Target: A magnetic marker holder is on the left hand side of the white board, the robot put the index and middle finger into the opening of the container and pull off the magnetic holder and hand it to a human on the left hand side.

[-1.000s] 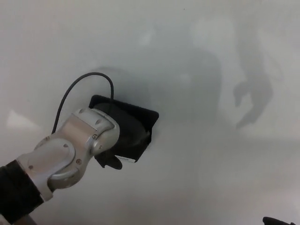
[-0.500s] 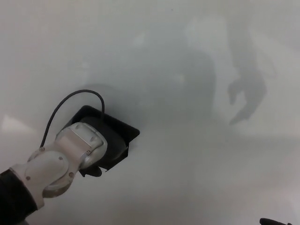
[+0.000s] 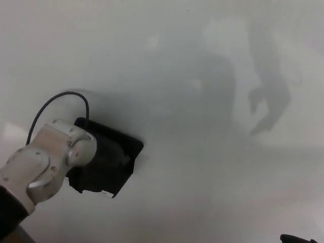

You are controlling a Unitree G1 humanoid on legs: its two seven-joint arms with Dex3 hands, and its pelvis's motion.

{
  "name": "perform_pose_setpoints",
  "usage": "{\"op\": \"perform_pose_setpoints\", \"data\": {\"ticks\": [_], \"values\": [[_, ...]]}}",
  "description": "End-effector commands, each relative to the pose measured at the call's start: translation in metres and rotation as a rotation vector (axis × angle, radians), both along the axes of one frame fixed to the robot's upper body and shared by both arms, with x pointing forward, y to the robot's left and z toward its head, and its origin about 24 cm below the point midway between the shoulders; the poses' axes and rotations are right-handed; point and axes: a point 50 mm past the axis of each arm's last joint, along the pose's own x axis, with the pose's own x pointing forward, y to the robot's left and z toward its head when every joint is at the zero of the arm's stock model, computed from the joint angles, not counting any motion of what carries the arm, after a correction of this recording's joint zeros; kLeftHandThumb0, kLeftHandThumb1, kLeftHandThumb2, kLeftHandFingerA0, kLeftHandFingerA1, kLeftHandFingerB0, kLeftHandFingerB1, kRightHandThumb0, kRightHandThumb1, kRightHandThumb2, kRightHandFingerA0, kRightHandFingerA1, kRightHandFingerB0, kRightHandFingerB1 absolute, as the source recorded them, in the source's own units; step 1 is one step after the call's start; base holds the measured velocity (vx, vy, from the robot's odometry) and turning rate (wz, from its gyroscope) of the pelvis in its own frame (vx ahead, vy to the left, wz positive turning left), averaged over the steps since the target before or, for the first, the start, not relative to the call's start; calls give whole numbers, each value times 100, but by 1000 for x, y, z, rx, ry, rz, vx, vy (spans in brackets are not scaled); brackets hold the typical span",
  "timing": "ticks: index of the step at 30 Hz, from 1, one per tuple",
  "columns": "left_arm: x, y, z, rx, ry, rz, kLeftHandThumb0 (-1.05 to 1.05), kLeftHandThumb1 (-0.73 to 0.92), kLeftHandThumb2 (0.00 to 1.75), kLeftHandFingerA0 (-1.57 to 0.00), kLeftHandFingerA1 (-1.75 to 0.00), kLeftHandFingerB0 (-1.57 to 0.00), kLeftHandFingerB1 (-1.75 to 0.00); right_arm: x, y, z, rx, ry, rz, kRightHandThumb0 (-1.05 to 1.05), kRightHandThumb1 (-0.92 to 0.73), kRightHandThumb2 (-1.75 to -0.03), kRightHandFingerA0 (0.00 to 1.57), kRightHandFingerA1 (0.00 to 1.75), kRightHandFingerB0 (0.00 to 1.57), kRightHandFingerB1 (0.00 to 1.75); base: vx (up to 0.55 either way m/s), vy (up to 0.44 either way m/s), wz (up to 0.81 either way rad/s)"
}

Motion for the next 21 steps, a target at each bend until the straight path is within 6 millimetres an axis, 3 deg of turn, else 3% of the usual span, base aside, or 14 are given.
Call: {"op": "perform_pose_setpoints", "data": {"ticks": [1,2,3,13,14,15,17,21], "values": [[-2,24,0,-189,299,215,-21,58,93,-61,-147,-64,-146,2,-2,0,-2,6,-13,-38,-69,-61,82,50,75,48,0,0,10],[-1,23,2,-219,322,245,-21,58,93,-61,-147,-64,-146,2,-2,0,-2,4,-11,-38,-69,-61,82,50,75,48,0,0,8],[-1,23,5,-289,365,243,-17,62,96,-68,-167,-62,-156,4,-2,1,3,-1,-13,-39,-68,-61,83,50,76,48,0,0,8],[-1,24,14,-360,411,231,-17,64,90,-63,-167,-55,-157,10,-4,4,2,-21,-26,-38,-68,-61,84,50,77,48,0,0,0],[-1,24,14,-371,419,242,-16,67,84,-62,-170,-51,-158,11,-4,5,-4,-22,-24,-37,-69,-61,84,50,77,49,0,0,0],[-1,24,14,-390,430,262,-19,72,74,-48,-174,-50,-152,12,-4,5,-6,-23,-21,-38,-69,-61,84,50,77,48,0,0,0],[-2,24,14,-424,449,272,-15,70,77,-46,-174,-51,-148,12,-4,5,-3,-23,-20,-40,-69,-61,83,50,77,48,0,0,0],[-10,27,9,-653,569,358,-6,68,85,-58,-175,-63,-138,11,-4,5,2,-26,-20,-38,-70,-61,80,50,74,48,0,0,0]]}}
